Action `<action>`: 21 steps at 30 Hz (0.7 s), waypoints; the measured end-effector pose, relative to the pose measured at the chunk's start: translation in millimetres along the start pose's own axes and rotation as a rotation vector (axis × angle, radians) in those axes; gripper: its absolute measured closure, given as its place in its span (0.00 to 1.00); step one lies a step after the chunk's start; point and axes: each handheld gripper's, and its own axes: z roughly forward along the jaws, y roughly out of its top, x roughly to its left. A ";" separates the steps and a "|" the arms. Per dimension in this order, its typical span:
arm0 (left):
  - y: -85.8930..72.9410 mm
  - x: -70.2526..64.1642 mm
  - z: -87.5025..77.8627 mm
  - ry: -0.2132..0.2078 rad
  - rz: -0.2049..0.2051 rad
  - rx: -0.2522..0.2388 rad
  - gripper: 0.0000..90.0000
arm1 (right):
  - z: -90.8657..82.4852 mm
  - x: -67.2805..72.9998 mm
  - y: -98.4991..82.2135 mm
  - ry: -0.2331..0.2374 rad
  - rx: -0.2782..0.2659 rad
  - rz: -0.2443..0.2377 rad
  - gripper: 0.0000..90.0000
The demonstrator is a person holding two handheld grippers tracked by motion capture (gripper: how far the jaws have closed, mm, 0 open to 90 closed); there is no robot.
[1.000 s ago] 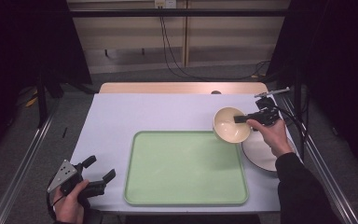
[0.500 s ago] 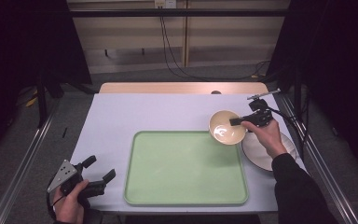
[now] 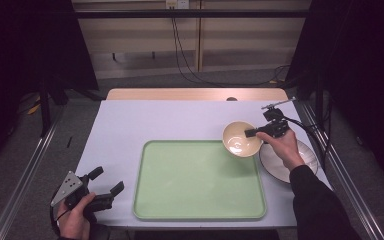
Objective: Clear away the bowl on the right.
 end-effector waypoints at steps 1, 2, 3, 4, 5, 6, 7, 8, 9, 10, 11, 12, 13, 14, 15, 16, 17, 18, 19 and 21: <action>0.0 0.0 0.0 0.000 0.000 0.001 0.01 | 1.3 0.3 -0.2 -0.007 0.005 0.002 0.92; 0.0 -0.1 0.0 0.000 0.000 0.000 0.01 | 2.2 0.0 -0.4 -0.002 0.004 -0.001 0.92; 0.0 -0.1 0.0 0.000 0.000 0.000 0.01 | 3.1 0.2 -0.5 -0.001 0.006 0.002 0.92; 0.0 0.0 0.0 0.000 -0.001 -0.001 0.01 | 3.4 -0.2 -0.5 -0.001 0.008 0.001 0.92; 0.0 0.0 0.0 0.000 -0.001 -0.001 0.01 | 4.6 -0.3 -0.7 -0.005 0.011 0.003 0.92; 0.0 0.0 0.0 0.000 -0.001 0.000 0.01 | 5.3 -0.6 -1.0 -0.006 0.014 0.003 0.92; 0.0 -0.1 0.0 0.000 0.000 0.000 0.01 | 6.3 -0.8 -1.5 -0.005 0.014 0.005 0.92; 0.1 0.1 0.0 -0.001 0.003 0.000 0.01 | 7.1 -0.8 -1.7 -0.007 0.019 0.007 0.92; 0.0 -0.1 0.0 0.000 0.000 -0.001 0.01 | 8.4 -1.3 -2.0 -0.003 0.019 0.003 0.92; 0.0 -0.1 0.0 0.000 0.000 -0.001 0.01 | 9.0 -1.1 -2.1 -0.010 0.022 0.004 0.92; 0.0 -0.1 -0.1 -0.001 -0.001 -0.001 0.01 | 9.8 -1.4 -2.1 -0.013 0.024 0.003 0.92; 0.0 -0.1 -0.1 -0.001 -0.001 -0.001 0.01 | 10.1 -1.7 -2.4 -0.013 0.028 0.005 0.92; 0.0 0.0 -0.1 -0.001 -0.001 -0.001 0.01 | 10.5 -1.7 -2.9 -0.023 0.036 0.016 0.92; 0.0 -0.1 -0.1 -0.002 -0.002 -0.001 0.01 | 11.8 -3.1 -3.6 -0.020 0.035 0.013 0.92; 0.0 0.0 -0.1 -0.002 -0.001 -0.001 0.01 | 12.3 -4.2 -5.0 -0.029 0.048 0.029 0.92; 0.0 -0.1 -0.1 -0.002 -0.001 -0.001 0.01 | 12.9 -5.0 -5.4 -0.029 0.049 0.028 0.92; 0.0 -0.1 -0.1 -0.002 -0.001 -0.001 0.01 | 13.9 -6.5 -6.3 -0.029 0.055 0.026 0.92; 0.0 -0.1 -0.1 -0.002 -0.001 -0.001 0.01 | 14.5 -6.6 -6.9 -0.032 0.059 0.037 0.92; 0.0 -0.1 0.0 -0.001 0.000 0.000 0.01 | 15.3 -7.7 -7.4 -0.033 0.064 0.034 0.92; 0.1 -0.1 -0.1 -0.002 0.000 0.000 0.01 | 17.3 -7.8 -7.9 -0.040 0.066 0.028 0.92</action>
